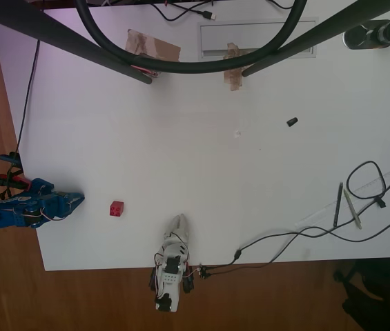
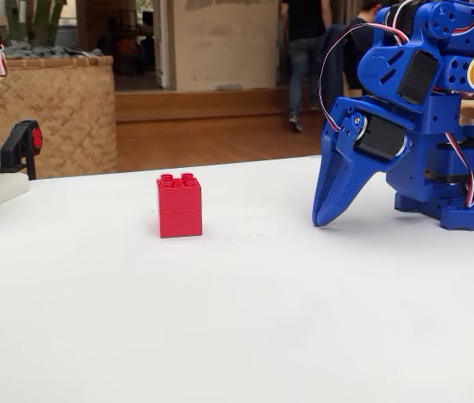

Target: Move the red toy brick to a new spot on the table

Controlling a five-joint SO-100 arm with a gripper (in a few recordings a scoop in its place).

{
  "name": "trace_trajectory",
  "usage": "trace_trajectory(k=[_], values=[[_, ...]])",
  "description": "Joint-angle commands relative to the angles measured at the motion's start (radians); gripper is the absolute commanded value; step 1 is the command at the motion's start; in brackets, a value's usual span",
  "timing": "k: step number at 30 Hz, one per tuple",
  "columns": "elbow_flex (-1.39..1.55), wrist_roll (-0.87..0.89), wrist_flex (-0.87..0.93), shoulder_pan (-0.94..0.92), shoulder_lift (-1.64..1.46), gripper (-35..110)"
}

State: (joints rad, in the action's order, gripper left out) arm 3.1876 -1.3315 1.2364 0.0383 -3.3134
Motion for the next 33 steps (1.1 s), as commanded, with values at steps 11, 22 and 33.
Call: trace_trajectory(k=[11,22,33], values=[[0.032,0.029,-0.02,-0.005,-0.026,0],[-0.172,-0.077,-0.215,-0.092,0.33,0],[-0.882,-0.118,-0.281,-0.153,0.93,6]])
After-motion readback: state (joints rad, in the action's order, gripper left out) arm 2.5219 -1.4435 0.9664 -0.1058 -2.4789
